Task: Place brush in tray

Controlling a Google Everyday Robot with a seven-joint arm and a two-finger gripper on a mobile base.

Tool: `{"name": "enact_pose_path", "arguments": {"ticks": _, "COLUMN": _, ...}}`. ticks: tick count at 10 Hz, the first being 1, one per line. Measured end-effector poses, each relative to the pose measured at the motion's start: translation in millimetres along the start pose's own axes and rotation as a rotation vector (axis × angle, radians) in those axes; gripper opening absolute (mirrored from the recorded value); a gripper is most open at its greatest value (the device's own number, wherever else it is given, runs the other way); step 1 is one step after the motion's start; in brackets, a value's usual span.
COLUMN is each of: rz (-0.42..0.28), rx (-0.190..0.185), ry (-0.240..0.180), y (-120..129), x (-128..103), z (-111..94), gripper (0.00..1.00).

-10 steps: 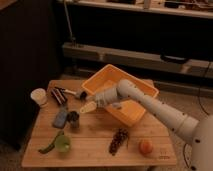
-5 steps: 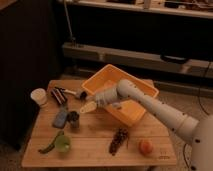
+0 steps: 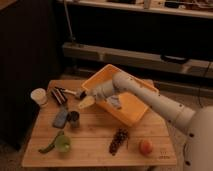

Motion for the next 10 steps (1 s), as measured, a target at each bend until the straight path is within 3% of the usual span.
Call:
{"name": "enact_pose_path", "arguments": {"ticks": 2, "rz": -0.086, "rx": 0.047, "ry": 0.075, "y": -36.2, "x": -51.3, "z": 1.1, "gripper": 0.8}}
{"name": "enact_pose_path", "arguments": {"ticks": 4, "rz": -0.163, "rx": 0.09, "ry": 0.157, "y": -70.1, "x": -83.3, "z": 6.9, "gripper": 0.8}}
{"name": "enact_pose_path", "arguments": {"ticks": 6, "rz": -0.251, "rx": 0.157, "ry": 0.279, "y": -97.3, "x": -114.4, "z": 20.6, "gripper": 0.8}}
{"name": "enact_pose_path", "arguments": {"ticks": 7, "rz": -0.258, "rx": 0.172, "ry": 0.304, "y": -101.3, "x": -115.8, "z": 25.3, "gripper": 0.8}}
{"name": "enact_pose_path", "arguments": {"ticks": 8, "rz": -0.256, "rx": 0.212, "ry": 0.346, "y": -108.6, "x": -105.4, "z": 32.5, "gripper": 0.8}}
{"name": "enact_pose_path", "arguments": {"ticks": 10, "rz": -0.254, "rx": 0.234, "ry": 0.386, "y": -111.2, "x": -84.8, "z": 47.6, "gripper": 0.8}}
